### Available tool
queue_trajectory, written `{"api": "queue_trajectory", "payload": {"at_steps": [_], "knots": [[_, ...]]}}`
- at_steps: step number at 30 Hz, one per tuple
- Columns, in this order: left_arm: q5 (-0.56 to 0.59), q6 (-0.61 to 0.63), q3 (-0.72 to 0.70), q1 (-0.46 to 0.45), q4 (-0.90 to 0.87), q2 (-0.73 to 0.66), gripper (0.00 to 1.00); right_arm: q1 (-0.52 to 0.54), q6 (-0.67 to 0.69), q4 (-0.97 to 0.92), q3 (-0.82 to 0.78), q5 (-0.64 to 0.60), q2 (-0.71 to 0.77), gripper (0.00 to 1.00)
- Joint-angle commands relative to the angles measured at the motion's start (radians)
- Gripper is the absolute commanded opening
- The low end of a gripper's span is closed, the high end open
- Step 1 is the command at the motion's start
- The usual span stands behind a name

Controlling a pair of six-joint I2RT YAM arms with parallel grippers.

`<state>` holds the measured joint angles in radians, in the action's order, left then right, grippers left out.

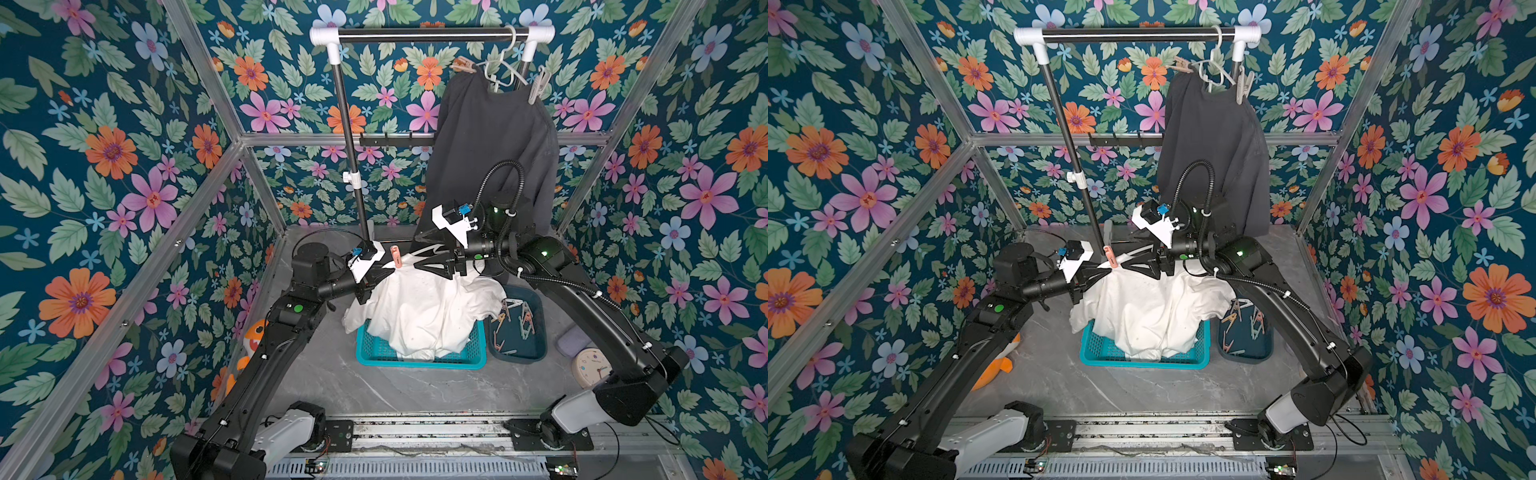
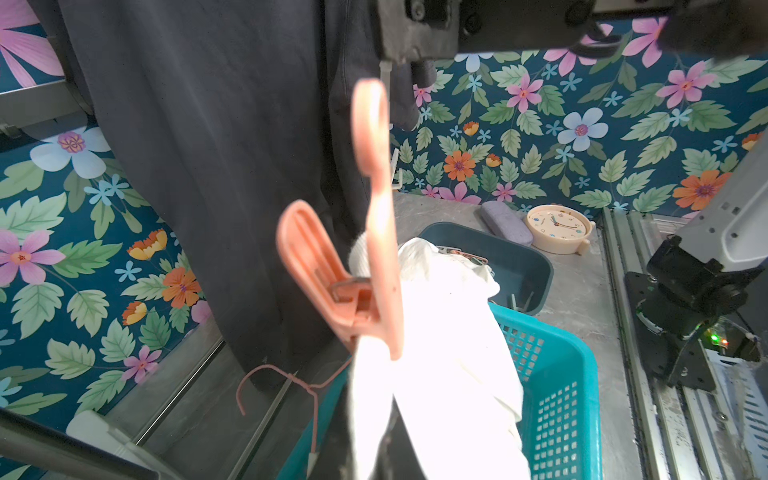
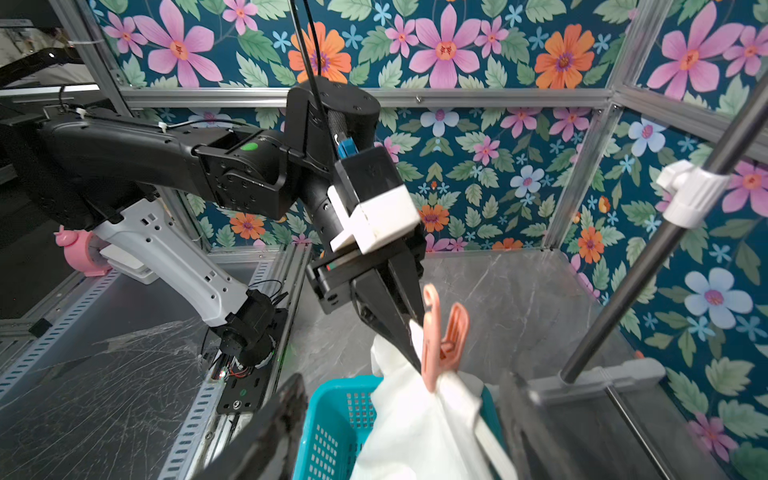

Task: Use clothespins to secure the t-shirt on both sides of the hanger
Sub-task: Clamp the T-shirt on the hanger, then hang the hanger on the clothesline.

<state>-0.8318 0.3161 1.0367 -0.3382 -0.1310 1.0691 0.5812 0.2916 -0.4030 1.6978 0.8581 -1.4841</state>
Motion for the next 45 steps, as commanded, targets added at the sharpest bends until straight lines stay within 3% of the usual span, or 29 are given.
{"api": "queue_trajectory", "payload": {"at_steps": [1,15,25,38,45], "knots": [[0.000,0.009,-0.004,0.002,0.051,-0.008,0.00,-0.034,-0.034,0.022,-0.047,-0.033,0.042,0.73],[0.034,0.011,-0.046,0.002,0.105,-0.039,0.00,-0.181,-0.123,0.088,-0.287,-0.059,0.201,0.76],[0.011,-0.012,-0.038,0.002,0.099,-0.055,0.00,-0.365,-0.191,0.122,-0.424,0.053,0.291,0.83],[0.036,0.029,-0.019,0.002,0.010,-0.117,0.00,-0.417,-0.156,0.152,-0.382,0.139,0.222,0.82],[0.040,0.035,0.001,0.003,0.004,-0.094,0.00,-0.457,-0.254,0.318,-0.583,0.040,0.371,0.81]]}}
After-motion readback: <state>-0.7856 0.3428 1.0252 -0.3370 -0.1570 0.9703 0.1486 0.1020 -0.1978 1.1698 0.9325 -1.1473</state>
